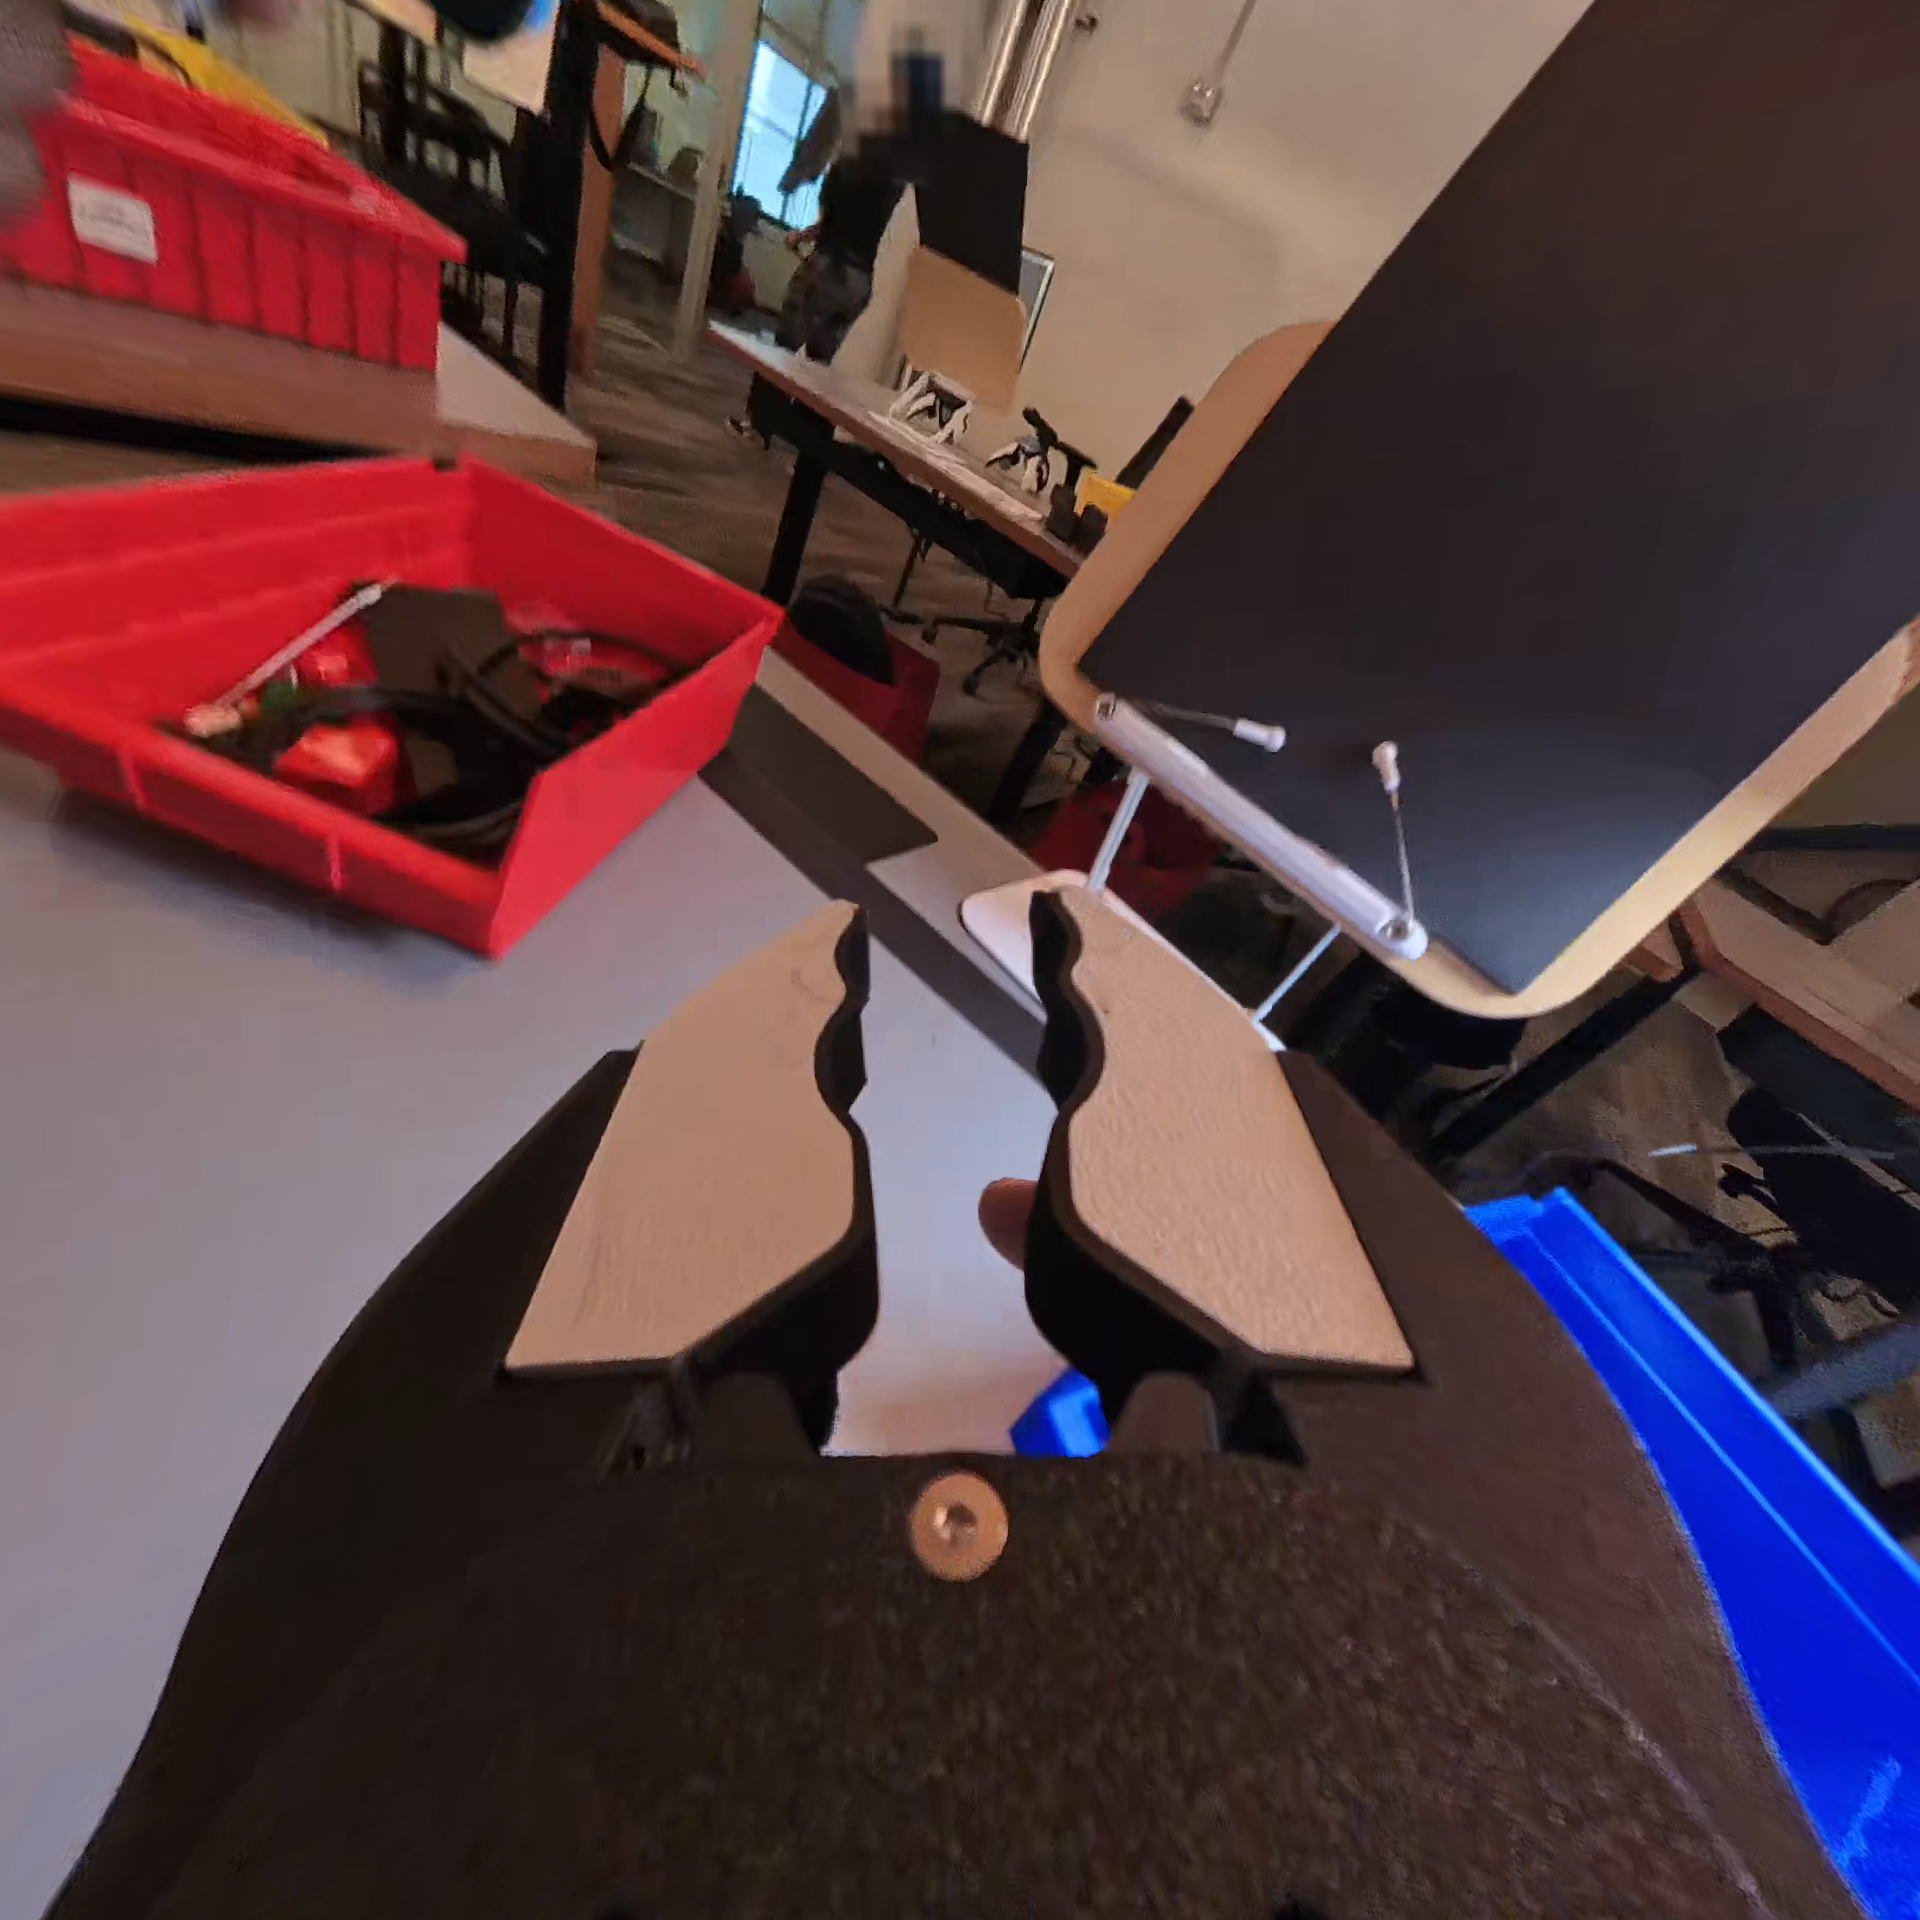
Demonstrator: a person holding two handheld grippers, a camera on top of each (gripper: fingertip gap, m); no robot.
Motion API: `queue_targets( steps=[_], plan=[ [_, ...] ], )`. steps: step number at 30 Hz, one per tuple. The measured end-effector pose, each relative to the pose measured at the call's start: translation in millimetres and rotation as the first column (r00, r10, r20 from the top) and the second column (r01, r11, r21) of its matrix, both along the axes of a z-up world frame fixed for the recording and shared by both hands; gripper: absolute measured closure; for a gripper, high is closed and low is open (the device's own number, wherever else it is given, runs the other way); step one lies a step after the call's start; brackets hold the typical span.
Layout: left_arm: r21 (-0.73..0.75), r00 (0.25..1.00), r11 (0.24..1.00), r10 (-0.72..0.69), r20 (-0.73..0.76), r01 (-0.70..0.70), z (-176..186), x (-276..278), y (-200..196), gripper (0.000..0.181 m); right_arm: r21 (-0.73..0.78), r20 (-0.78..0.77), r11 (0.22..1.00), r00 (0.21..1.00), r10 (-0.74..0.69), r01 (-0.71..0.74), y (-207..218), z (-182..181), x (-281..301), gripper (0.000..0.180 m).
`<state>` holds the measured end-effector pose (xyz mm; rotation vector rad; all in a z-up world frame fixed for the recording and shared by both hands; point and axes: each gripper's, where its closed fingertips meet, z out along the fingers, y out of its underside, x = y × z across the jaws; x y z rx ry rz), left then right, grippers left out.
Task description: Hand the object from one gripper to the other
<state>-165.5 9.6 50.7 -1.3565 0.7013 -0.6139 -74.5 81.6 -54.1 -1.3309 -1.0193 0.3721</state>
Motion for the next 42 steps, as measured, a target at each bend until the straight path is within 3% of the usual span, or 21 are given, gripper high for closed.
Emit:
queue_targets(
  steps=[3, 6, 9, 15, 19, 22, 28, 34, 37, 40, 42],
  plan=[
    [0.072, 0.982, 0.987, -0.150, 0.114, 0.142, 15.3, 28.6, -6.6, 0.151, -0.035, -0.083, 0.997, 0.995, 0.059, -0.062, -6.8, 34.9, -16.3, 0.140],
    [0.098, 0.916, 0.953, -0.302, 0.265, 0.286, 11.4, 41.1, -11.8, 0.152, -0.118, -0.214, 0.958, 0.949, 0.232, -0.260, -29.0, 47.0, -26.8, 0.134],
    [0.119, 0.830, 0.901, -0.432, 0.352, 0.418, 4.2, 48.2, -18.9, 0.153, -0.204, -0.337, 0.827, 0.830, 0.444, -0.524, -58.2, 51.1, -28.6, 0.125],
    [0.165, 0.743, 0.846, -0.526, 0.415, 0.507, 0.3, 65.2, -28.3, 0.153, -0.185, -0.560, 0.623, 0.603, 0.568, -0.760, -88.5, 80.4, -11.0, 0.131],
    [0.170, 0.692, 0.819, -0.558, 0.458, 0.549, -5.7, 81.2, -31.3, 0.153, -0.188, -0.611, 0.573, 0.551, 0.567, -0.798, -100.5, 83.3, -16.0, 0.137],
    [0.159, 0.682, 0.814, -0.561, 0.469, 0.559, -9.9, 87.1, -30.1, 0.154, -0.140, -0.609, 0.609, 0.553, 0.569, -0.781, -99.1, 84.7, -14.9, 0.154],
    [0.093, 0.867, 0.919, -0.392, 0.308, 0.382, -22.2, 87.7, -13.2, 0.153, -0.214, -0.542, 0.663, 0.652, 0.530, -0.718, -83.1, 82.3, -5.6, 0.156],
    [0.017, 0.893, 0.914, -0.400, 0.208, 0.405, -35.4, 93.2, -14.7, 0.156, -0.259, -0.371, 0.710, 0.746, 0.553, -0.655, -86.1, 73.9, 0.1, 0.156],
    [0.089, 0.865, 0.904, -0.427, 0.264, 0.419, -24.1, 95.2, -21.7, 0.158, -0.154, -0.437, 0.700, 0.683, 0.585, -0.698, -93.5, 88.5, 3.1, 0.156],
    [0.164, 0.799, 0.893, -0.448, 0.402, 0.418, -9.1, 89.9, -26.6, 0.159, -0.123, -0.586, 0.619, 0.560, 0.586, -0.776, -98.6, 101.0, 4.8, 0.145],
    [0.158, 0.775, 0.889, -0.454, 0.439, 0.431, -10.1, 91.1, -25.2, 0.159, -0.114, -0.611, 0.601, 0.533, 0.586, -0.791, -100.1, 100.8, 2.7, 0.144]
  ],
)
